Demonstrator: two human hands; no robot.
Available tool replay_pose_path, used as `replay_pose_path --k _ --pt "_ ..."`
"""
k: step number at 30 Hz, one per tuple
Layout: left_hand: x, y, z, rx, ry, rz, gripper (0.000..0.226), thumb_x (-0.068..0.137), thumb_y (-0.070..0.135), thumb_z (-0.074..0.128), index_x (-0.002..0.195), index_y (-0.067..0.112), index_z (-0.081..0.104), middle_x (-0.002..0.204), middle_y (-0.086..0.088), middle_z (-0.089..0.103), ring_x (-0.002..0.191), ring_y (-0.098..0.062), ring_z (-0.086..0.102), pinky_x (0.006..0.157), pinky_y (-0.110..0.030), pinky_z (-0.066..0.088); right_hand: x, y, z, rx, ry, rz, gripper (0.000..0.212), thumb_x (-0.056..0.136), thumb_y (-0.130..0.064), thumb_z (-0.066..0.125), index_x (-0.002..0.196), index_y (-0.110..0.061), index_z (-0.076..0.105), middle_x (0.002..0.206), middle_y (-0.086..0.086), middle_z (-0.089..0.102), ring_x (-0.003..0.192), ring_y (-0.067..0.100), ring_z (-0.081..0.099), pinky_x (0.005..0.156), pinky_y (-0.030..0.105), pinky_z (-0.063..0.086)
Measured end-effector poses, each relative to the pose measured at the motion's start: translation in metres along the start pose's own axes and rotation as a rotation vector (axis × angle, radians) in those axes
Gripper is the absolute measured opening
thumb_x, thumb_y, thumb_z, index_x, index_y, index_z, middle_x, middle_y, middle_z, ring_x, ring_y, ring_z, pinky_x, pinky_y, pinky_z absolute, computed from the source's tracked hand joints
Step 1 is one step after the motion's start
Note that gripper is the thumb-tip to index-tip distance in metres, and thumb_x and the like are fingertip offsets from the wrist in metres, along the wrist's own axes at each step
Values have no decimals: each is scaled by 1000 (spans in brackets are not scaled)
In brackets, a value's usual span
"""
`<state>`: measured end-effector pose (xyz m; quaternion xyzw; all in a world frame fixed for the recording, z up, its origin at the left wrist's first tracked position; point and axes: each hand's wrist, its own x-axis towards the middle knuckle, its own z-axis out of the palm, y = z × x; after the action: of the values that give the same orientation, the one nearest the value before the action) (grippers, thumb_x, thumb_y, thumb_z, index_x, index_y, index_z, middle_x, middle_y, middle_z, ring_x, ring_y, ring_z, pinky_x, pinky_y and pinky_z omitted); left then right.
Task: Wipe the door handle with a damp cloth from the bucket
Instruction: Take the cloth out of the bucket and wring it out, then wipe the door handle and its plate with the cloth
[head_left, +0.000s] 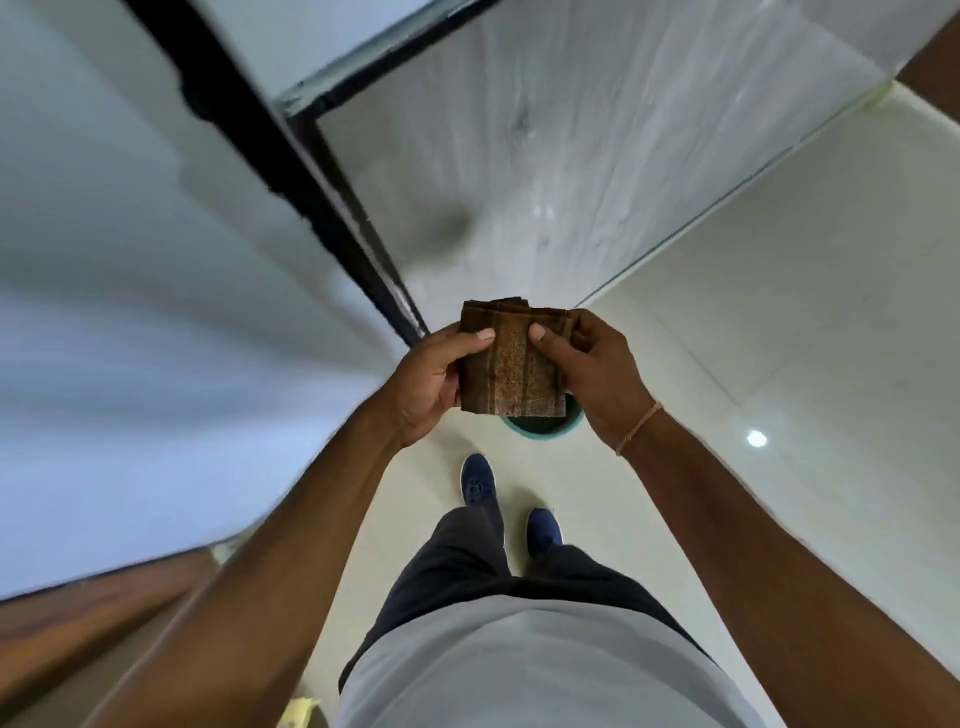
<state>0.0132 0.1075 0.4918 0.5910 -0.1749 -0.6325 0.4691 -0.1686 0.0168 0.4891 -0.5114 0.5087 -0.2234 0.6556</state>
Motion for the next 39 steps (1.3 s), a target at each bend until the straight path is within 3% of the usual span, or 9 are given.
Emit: replay_pose_path --k 4,7,12,18,21,29,33,36,39 --pt "-45 -21 0 -73 169 58 36 107 39 61 139 25 70 137 -8 74 132 -33 67 113 -60 56 -19 -10 19 13 -120 -16 33 94 -26 81 112 0 71 113 20 78 109 38 75 94 51 65" --pt "-84 -36 -4 -177 324 126 35 108 37 60 139 24 70 136 -5 76 132 -31 68 110 -54 58 -37 -18 42 -85 -288 -79 28 95 -20 80 104 5 71 109 27 77 95 30 77 81 38 66" --pt "-163 -58 -38 -298 548 234 31 107 32 64 136 22 72 132 -4 78 127 -25 72 109 -47 59 -70 -26 106 -216 -637 -118 29 91 -11 82 107 11 72 109 24 78 96 19 76 93 35 63" --pt "-265 -90 -101 -347 746 282 30 107 40 63 127 24 77 127 -6 79 118 -27 74 111 -60 57 -121 -13 223 -279 -663 -189 34 90 -39 83 93 -6 74 98 14 80 88 25 76 84 45 65" --pt "-310 -108 -143 -436 821 331 39 108 44 60 132 17 76 132 -10 77 127 -32 72 116 -61 53 -158 -3 285 -308 -725 -187 28 92 -40 82 84 -15 71 85 3 77 75 13 72 72 33 61" --pt "-412 -136 -264 -552 874 413 48 107 47 61 130 7 74 129 -17 77 120 -34 75 100 -50 63 -248 11 435 -313 -762 -203 38 92 -43 80 104 -8 70 99 5 74 101 31 75 85 49 66" --pt "-448 -145 -318 -632 888 429 14 102 25 72 105 13 79 104 -8 79 101 -27 74 80 -36 65 -272 14 488 -180 -807 -19 62 83 -51 86 122 -6 69 118 13 76 111 34 75 88 55 65" --pt "-461 -141 -354 -659 907 455 11 100 17 73 109 14 79 107 -10 78 99 -26 74 87 -39 63 -277 9 513 -106 -1069 181 39 94 -29 78 126 -7 73 122 15 76 111 33 74 86 47 64" --pt "-460 -140 -390 -564 978 409 13 100 13 73 112 14 77 103 -3 79 101 -25 72 82 -35 61 -270 8 545 -248 -1021 -49 23 90 -6 79 113 -8 75 103 9 78 98 23 74 81 39 61"
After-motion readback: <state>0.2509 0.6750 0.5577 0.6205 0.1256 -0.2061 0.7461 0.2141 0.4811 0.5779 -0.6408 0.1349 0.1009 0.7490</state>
